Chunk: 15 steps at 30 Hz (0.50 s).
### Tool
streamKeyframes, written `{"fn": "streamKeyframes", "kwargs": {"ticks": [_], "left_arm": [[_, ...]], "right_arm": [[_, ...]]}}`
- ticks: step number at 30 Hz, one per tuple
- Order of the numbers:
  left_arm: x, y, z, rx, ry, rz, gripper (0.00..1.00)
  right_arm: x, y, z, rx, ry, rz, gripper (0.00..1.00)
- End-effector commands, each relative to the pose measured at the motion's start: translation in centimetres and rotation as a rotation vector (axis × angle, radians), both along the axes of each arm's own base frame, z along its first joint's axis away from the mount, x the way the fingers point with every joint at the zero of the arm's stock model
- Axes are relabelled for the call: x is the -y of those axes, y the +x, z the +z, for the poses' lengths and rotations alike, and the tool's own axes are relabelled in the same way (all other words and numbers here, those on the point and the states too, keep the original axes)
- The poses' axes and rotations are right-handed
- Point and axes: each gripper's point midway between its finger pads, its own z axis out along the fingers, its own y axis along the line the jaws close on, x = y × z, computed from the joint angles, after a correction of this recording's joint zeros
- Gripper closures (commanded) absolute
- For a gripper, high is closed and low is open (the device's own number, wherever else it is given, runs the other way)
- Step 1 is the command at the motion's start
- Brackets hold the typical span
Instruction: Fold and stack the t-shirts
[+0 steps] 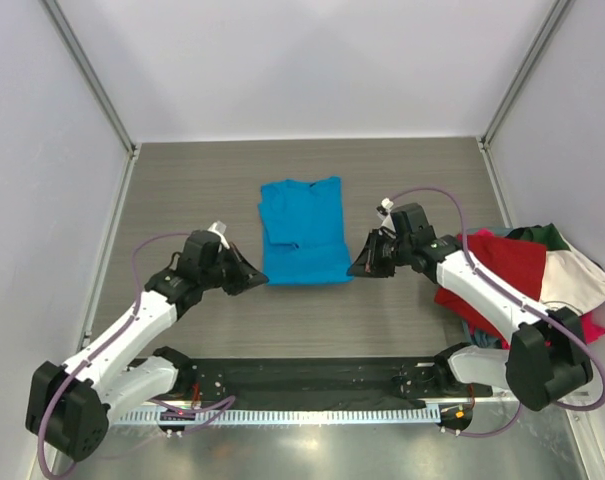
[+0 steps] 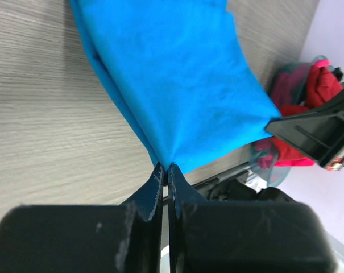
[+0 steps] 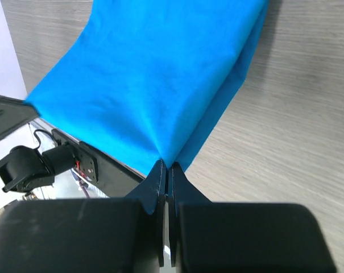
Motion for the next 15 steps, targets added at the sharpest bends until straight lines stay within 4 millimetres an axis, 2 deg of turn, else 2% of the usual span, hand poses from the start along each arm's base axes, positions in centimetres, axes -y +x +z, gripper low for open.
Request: {"fn": "streamKeyframes", "kwargs": {"ticks": [1, 2, 3, 4, 5, 6, 7, 10, 11, 12, 14, 15], "left_arm": [[0.0, 0.2, 3.2, 0.03, -0.019, 0.018, 1.0], [-0.1, 0.6, 3.6, 0.042, -0.009, 0.026, 1.0], [-0.1, 0.8, 3.9, 0.049, -0.005, 0.028, 1.0], [0.0, 1.4, 3.9, 0.045, -0.003, 0.031, 1.0], [0.4, 1.9, 4.8, 0.06, -0.019, 0.024, 1.0], [0.5, 2.5, 5.0, 0.065, -0.02, 0.026, 1.0], [0.5, 3.2, 5.2, 0.074, -0.02, 0.035, 1.0], [0.4, 6.0, 5.8, 0.093, -0.025, 0.068, 1.0], [0.4, 7.0, 5.4, 0.084, -0.02, 0.08, 1.0], [0.1, 8.4, 6.5, 0.111, -0.026, 0.097, 1.0], [-0.3, 10.0, 6.8, 0.119, -0.017, 0.122, 1.0], [-0.7, 11.6, 7.0, 0.123, -0.017, 0.14, 1.0]], "right_arm": [[0.7, -0.1, 1.2, 0.031, -0.033, -0.006, 0.99], [0.8, 0.4, 1.3, 0.042, -0.046, -0.014, 0.99], [0.6, 1.2, 2.5, 0.069, -0.047, -0.016, 0.99], [0.5, 1.8, 2.8, 0.079, -0.056, -0.018, 0.99], [0.6, 2.5, 2.6, 0.079, -0.078, -0.02, 0.99], [0.3, 3.8, 3.8, 0.104, -0.074, -0.023, 0.99], [0.2, 4.6, 4.1, 0.114, -0.078, -0.027, 0.99], [-0.2, 7.9, 4.4, 0.117, -0.09, -0.045, 0.99], [-0.2, 9.6, 5.6, 0.144, -0.079, -0.062, 0.99], [-0.3, 10.6, 4.7, 0.121, -0.09, -0.067, 0.99], [0.0, 12.5, 4.7, 0.12, -0.091, -0.088, 0.99], [-0.2, 13.8, 5.8, 0.146, -0.08, -0.093, 0.99]]}}
